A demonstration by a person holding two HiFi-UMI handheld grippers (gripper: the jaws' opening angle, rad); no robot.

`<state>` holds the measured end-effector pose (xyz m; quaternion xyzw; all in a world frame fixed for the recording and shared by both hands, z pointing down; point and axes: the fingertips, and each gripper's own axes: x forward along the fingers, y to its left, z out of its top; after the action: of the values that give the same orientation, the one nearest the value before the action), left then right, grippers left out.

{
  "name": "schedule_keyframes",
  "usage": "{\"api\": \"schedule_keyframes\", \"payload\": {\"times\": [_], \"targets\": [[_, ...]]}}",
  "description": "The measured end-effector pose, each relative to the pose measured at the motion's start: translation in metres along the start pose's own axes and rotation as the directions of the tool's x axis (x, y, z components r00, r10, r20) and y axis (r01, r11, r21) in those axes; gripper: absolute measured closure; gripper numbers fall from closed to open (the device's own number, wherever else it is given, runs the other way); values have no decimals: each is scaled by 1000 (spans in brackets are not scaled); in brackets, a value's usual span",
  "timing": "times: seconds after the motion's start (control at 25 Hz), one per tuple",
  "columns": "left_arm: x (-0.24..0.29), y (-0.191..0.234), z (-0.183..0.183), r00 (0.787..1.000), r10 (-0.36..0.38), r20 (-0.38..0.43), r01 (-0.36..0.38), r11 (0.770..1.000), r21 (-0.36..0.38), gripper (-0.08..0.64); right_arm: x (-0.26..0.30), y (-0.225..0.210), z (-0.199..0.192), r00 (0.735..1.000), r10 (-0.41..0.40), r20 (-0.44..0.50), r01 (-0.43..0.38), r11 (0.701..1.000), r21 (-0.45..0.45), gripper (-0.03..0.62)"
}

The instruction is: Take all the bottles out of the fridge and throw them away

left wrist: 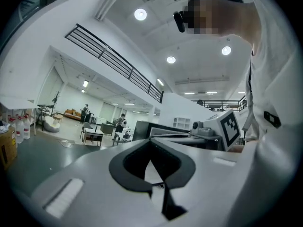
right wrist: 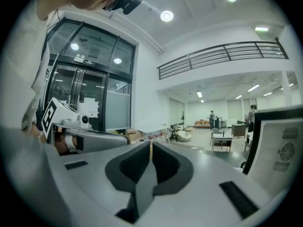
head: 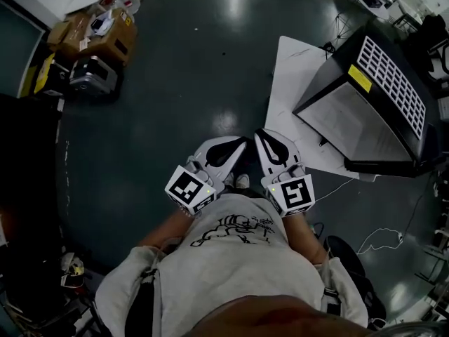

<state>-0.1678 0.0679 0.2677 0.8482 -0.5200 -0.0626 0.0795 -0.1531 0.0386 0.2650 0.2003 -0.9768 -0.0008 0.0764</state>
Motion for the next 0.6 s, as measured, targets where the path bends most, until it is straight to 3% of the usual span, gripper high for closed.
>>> {"api": "schedule_keyframes", "payload": {"times": [0.6], "targets": [[30, -52, 29, 989, -145, 37, 145, 989, 12, 551, -52, -23, 29, 993, -112, -26, 112, 994, 2, 575]]}}
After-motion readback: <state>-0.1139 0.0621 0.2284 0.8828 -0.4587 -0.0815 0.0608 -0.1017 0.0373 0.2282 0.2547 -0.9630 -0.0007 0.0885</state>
